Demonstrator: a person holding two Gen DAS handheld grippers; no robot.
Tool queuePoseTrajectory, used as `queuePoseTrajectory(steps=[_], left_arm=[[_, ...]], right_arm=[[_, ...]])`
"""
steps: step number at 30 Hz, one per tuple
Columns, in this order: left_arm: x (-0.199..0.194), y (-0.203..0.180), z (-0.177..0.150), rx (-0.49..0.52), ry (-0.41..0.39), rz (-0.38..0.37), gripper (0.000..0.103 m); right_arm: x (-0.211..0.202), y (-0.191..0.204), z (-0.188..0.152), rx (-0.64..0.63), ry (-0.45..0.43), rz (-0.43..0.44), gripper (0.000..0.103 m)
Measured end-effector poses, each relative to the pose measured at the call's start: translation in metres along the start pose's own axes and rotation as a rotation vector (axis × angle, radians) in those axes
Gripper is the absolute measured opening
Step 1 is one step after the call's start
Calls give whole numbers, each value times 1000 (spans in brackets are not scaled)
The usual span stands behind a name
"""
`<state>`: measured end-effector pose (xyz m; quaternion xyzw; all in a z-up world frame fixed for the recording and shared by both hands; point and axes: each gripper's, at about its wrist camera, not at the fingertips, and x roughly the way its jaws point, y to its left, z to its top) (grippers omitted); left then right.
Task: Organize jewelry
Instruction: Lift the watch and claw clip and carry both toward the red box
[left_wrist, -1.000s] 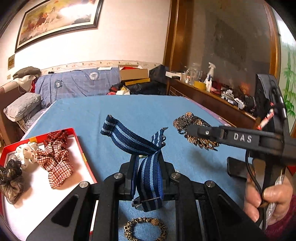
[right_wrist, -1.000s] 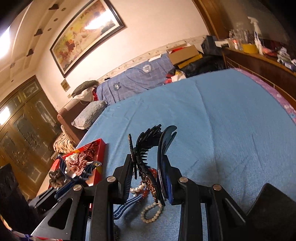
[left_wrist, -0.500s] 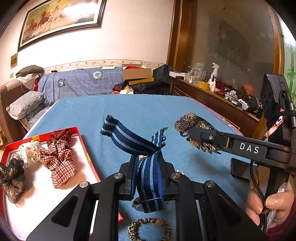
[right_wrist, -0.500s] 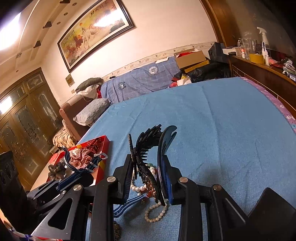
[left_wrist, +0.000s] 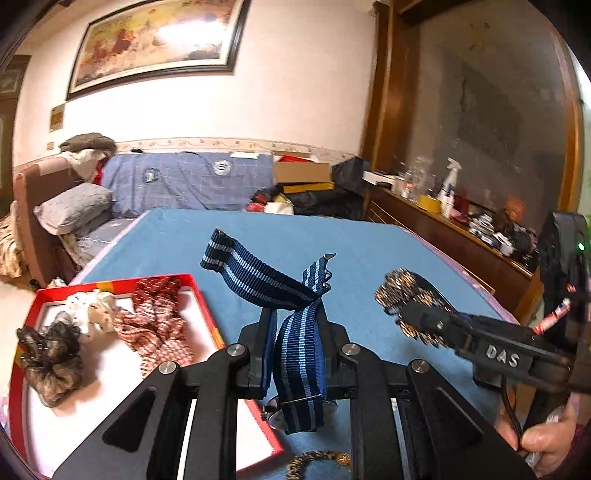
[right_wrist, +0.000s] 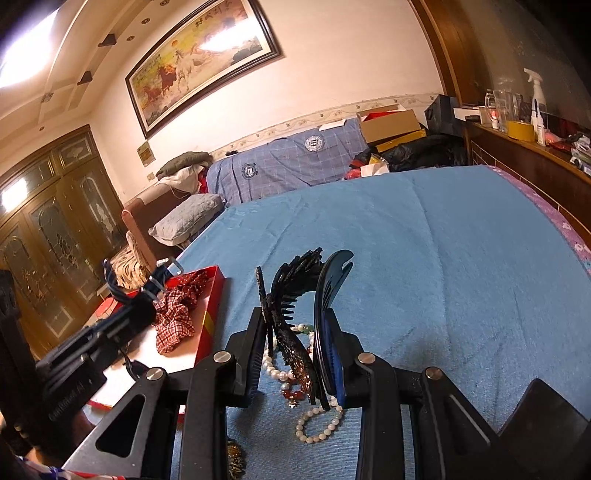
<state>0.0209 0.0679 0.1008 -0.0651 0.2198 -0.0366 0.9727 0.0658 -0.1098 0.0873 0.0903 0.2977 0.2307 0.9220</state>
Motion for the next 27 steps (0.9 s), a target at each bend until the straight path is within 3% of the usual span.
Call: queuePoseTrajectory(steps=[11, 27], left_arm=[[-15, 20, 11, -36, -52, 61, 17], [-29, 61, 23, -98, -59, 177, 17]], right_arm=[[6, 18, -7, -30, 11, 29, 33], [23, 81, -18, -102, 30, 98, 33]])
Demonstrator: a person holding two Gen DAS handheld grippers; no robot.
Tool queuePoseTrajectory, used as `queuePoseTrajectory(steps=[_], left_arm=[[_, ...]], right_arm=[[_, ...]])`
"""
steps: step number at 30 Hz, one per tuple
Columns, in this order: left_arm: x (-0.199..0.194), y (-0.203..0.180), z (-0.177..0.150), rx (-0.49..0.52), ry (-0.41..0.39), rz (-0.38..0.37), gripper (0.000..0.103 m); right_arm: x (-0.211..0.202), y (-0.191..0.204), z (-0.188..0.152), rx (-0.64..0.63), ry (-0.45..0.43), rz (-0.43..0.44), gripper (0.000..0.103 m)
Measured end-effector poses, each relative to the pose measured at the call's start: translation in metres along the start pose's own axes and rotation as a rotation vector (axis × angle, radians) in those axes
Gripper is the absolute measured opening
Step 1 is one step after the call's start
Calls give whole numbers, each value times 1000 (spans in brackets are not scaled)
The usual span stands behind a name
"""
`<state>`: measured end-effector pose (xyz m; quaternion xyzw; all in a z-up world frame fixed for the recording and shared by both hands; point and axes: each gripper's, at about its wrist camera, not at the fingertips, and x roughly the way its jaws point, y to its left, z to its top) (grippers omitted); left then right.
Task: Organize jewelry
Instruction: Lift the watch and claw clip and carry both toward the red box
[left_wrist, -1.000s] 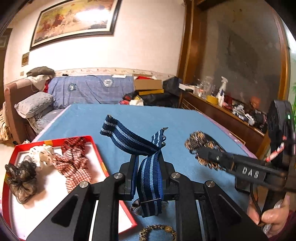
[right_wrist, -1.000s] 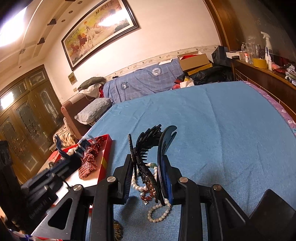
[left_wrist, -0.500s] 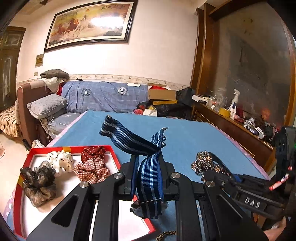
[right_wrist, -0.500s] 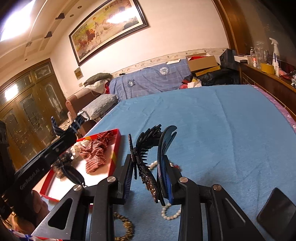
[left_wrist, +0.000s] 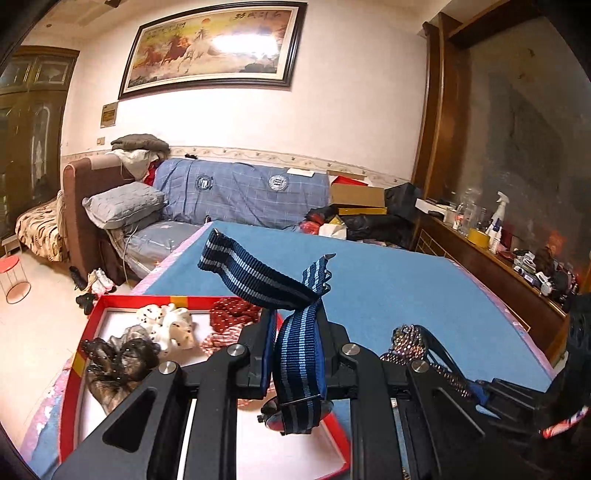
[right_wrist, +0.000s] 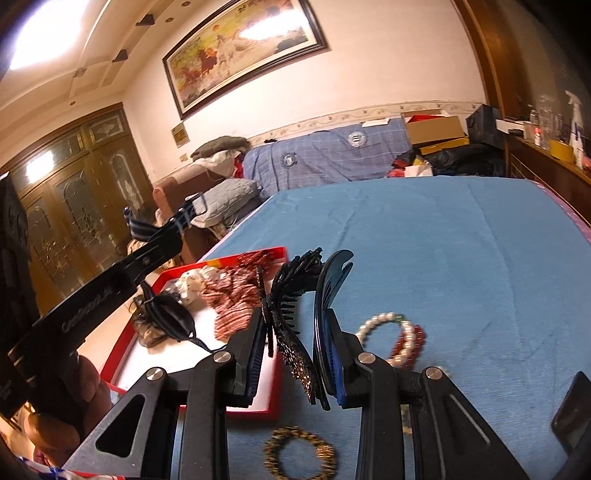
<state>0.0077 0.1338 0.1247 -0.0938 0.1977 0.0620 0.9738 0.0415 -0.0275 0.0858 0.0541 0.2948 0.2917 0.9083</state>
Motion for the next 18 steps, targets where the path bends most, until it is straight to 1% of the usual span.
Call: queuePoseTrajectory(steps=[5, 12, 18], left_arm=[[3, 16, 3, -30, 10, 27, 17], [17, 35, 3, -71, 62, 77, 17], [25, 56, 0, -100, 105, 117, 17]], right_arm=[[11, 18, -1, -33, 19, 23, 33], [27, 41, -7, -71, 52, 47, 33], [42, 48, -7, -86, 72, 43, 33]])
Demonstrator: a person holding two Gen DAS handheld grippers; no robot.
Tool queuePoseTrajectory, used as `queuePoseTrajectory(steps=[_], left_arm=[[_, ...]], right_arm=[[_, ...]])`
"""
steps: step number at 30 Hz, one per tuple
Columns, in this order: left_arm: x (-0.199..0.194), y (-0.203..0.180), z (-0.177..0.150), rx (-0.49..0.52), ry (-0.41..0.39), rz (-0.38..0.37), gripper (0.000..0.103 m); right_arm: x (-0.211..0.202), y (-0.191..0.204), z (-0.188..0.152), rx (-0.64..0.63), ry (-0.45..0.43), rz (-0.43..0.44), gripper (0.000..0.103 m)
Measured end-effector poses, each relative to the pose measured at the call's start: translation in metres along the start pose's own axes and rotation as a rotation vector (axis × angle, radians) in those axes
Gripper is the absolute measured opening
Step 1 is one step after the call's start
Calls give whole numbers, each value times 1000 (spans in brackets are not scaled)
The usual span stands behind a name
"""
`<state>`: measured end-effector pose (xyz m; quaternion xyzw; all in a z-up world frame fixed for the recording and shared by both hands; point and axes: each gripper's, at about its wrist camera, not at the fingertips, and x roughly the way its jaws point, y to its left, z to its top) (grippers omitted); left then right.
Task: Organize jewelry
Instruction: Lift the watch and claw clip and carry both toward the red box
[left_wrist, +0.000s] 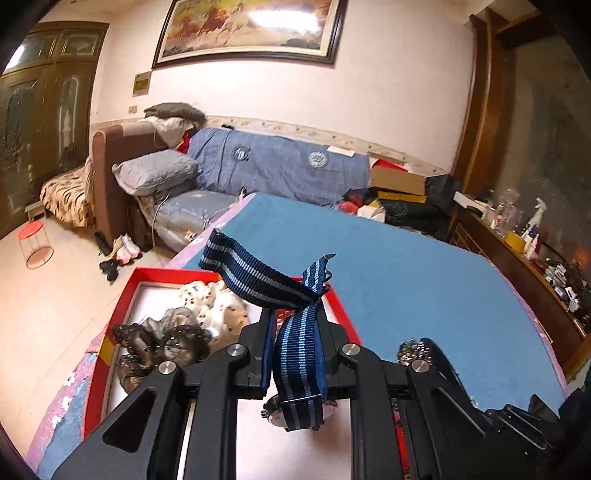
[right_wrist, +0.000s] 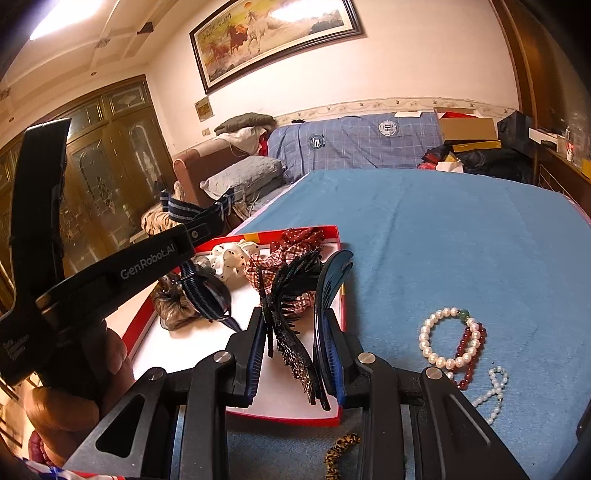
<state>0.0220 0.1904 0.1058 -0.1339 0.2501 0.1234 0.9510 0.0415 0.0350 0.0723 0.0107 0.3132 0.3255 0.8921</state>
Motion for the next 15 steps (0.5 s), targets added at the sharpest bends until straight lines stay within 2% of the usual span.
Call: queuePoseTrajectory(steps=[6, 15], left_arm=[[20, 26, 0, -38, 85, 43, 17], [41, 35, -8, -33, 184, 126, 17]], right_arm=[[15, 1, 4, -7, 27, -6, 33], [40, 5, 2, -25, 91, 3, 33]])
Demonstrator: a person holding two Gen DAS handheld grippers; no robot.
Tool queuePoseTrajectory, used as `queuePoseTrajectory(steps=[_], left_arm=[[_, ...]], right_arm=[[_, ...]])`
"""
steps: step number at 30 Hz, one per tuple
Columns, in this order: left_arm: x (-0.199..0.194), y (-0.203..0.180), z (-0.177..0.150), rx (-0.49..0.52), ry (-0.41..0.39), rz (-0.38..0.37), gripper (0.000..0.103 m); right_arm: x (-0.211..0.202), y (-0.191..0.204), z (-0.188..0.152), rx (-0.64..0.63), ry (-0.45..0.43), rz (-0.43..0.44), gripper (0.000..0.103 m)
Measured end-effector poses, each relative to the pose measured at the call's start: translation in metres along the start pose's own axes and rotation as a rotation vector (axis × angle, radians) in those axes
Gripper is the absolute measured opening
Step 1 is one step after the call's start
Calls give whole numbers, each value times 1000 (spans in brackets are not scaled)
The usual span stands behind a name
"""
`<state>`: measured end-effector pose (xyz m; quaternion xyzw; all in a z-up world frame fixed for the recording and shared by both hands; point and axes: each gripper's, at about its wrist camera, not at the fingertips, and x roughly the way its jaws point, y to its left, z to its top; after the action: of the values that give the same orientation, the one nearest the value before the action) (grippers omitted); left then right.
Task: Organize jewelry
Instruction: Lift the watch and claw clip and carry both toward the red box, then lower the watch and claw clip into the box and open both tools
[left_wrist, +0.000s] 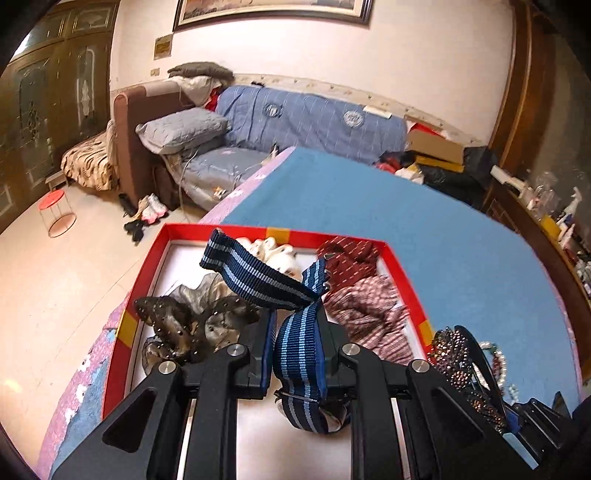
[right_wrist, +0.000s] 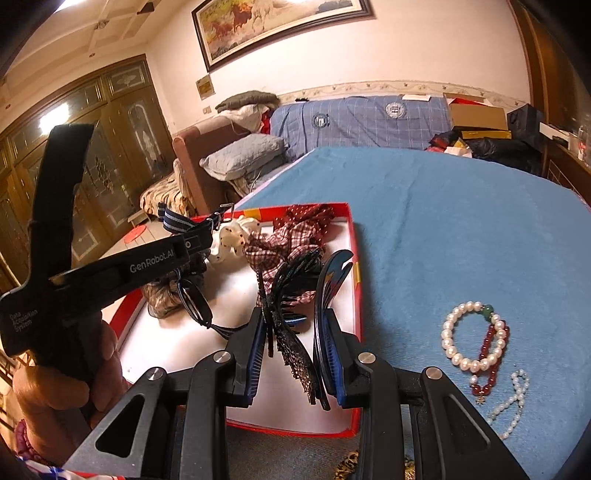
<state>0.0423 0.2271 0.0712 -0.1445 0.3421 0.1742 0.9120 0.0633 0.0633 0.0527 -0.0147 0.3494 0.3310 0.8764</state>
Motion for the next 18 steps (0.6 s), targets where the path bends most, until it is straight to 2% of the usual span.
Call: queuePoseTrajectory(steps=[7, 18], left_arm=[[13, 2, 0, -10, 49, 27, 17], [18, 5, -2, -18, 65, 38, 17]], right_arm=[[22, -6, 1, 24, 68, 5, 33], [39, -7, 0, 20, 103, -10, 33]])
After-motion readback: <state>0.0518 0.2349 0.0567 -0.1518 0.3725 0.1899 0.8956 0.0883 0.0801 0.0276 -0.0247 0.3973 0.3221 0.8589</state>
